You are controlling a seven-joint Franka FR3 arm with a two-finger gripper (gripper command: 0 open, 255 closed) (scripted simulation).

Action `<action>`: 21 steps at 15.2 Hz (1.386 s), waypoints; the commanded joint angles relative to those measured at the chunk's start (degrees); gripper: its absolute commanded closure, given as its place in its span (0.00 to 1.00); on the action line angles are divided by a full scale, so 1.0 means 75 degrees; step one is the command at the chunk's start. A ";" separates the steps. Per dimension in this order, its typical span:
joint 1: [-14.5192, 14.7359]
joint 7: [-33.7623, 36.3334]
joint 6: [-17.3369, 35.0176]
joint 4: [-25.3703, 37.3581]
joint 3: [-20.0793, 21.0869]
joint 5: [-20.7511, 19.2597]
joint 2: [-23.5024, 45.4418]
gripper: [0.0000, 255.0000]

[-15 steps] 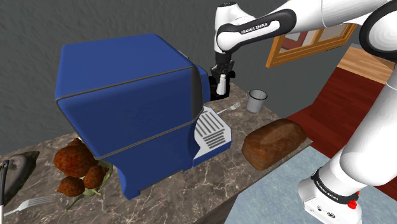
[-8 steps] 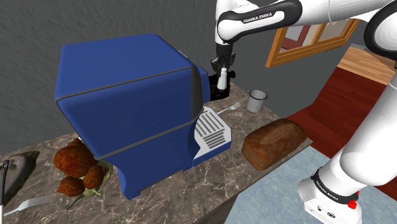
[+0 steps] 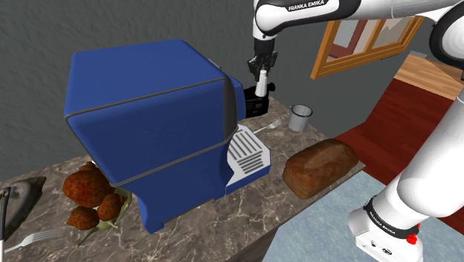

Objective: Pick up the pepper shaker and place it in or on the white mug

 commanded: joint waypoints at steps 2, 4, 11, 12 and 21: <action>0.0018 -0.0012 -0.0277 0.0289 0.0012 0.0006 0.0012 1.00; -0.0147 -0.0275 -0.0169 -0.0272 -0.0089 0.0090 -0.0480 1.00; -0.0634 -0.1276 0.0000 -0.1858 -0.0576 0.0269 -0.2022 1.00; -0.0697 -0.1426 0.0002 -0.2042 -0.0658 0.0277 -0.2221 1.00; -0.0987 -0.2114 0.0360 -0.3182 -0.1106 0.0236 -0.3081 1.00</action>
